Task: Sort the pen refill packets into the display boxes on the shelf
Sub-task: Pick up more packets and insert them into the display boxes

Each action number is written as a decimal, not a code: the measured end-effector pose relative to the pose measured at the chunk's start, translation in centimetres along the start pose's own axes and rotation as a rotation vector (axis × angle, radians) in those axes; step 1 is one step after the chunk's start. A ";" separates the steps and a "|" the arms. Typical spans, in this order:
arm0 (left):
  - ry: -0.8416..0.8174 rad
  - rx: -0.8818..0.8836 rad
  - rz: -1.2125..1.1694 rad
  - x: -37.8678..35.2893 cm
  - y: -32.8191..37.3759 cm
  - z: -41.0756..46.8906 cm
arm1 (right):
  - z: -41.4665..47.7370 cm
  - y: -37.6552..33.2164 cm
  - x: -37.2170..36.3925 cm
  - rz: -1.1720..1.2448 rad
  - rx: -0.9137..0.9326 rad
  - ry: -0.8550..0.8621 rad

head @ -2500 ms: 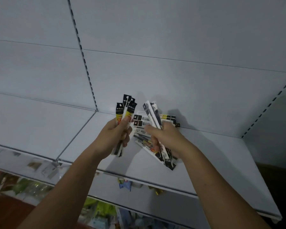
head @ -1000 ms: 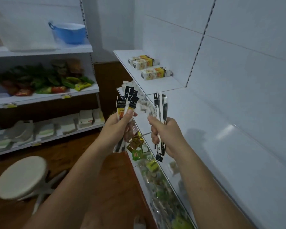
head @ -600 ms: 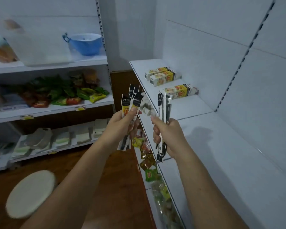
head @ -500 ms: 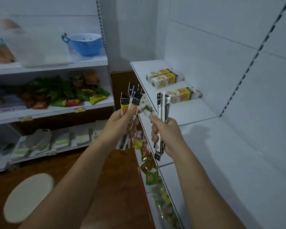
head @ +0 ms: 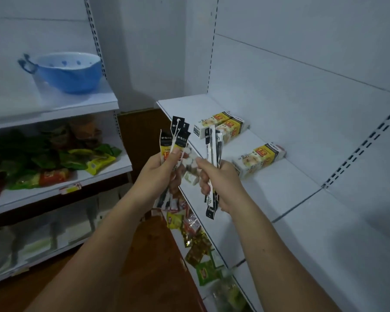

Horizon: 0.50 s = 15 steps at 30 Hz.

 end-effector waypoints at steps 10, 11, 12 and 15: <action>-0.321 -0.041 0.034 -0.4 1.2 10.4 | 5.1 -1.8 1.4 0.028 -0.021 0.265; -0.349 -0.044 0.045 -1.1 1.1 11.3 | 5.5 -1.9 2.2 0.044 -0.014 0.292; -0.373 -0.051 0.063 -1.9 1.0 12.3 | 5.9 -2.0 3.1 0.060 -0.005 0.316; -0.423 -0.039 0.083 -4.8 0.4 15.1 | 6.8 -1.5 6.5 0.092 0.001 0.406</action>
Point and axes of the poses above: each hand's wrist, its own z-axis towards the middle knuckle, its own x-axis out of the back of the hand, y = z × x, the point moved 7 cm from there along z, towards the middle knuckle, and after that the axes turned 8 degrees about -z, right-handed, at the moved point
